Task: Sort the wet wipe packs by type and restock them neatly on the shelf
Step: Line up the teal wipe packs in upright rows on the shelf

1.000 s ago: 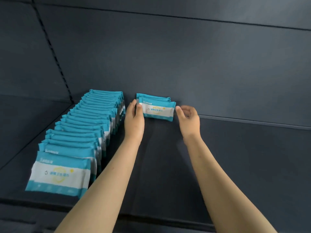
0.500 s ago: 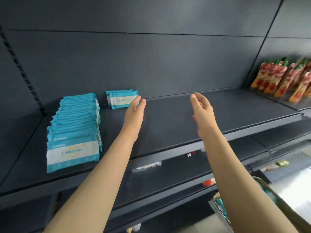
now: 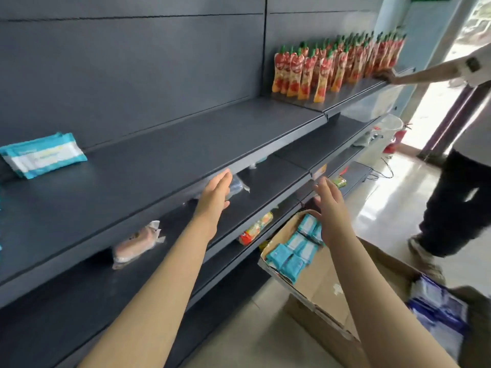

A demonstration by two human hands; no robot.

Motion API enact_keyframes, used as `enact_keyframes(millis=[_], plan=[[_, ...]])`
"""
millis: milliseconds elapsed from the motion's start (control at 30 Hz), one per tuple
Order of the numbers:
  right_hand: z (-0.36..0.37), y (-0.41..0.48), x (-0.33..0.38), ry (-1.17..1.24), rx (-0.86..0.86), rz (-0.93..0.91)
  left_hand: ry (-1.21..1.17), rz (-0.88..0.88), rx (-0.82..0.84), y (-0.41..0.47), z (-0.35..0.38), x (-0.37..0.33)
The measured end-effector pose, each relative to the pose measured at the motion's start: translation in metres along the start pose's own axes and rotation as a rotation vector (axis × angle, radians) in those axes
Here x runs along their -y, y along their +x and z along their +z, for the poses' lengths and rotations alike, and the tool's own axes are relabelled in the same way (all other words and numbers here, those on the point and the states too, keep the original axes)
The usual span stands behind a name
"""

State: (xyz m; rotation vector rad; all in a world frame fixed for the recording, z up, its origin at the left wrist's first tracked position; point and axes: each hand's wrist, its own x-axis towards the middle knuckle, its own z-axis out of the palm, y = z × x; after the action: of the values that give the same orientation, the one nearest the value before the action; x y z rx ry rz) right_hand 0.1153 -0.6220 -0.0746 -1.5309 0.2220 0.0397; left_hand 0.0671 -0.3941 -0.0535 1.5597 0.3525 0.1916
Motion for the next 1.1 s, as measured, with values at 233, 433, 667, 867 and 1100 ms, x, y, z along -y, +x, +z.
enact_keyframes(millis=[233, 433, 667, 867, 1100], plan=[[-0.117, 0.055, -0.048, 0.028, -0.078, 0.184, 0.004, -0.146, 0.123, 0.022, 0.127, 0.061], [-0.176, 0.094, -0.083, -0.022, -0.15, 0.217, 0.063, -0.261, 0.168, 0.045, 0.197, 0.099], [-0.206, 0.153, -0.133, -0.058, -0.218, 0.347, 0.155, -0.365, 0.25, 0.093, 0.247, 0.143], [-0.201, 0.243, -0.181, -0.097, -0.225, 0.46, 0.232, -0.486, 0.295, 0.183, 0.286, 0.193], [-0.179, 0.364, -0.285, -0.112, -0.211, 0.604, 0.264, -0.627, 0.263, 0.301, 0.34, 0.311]])
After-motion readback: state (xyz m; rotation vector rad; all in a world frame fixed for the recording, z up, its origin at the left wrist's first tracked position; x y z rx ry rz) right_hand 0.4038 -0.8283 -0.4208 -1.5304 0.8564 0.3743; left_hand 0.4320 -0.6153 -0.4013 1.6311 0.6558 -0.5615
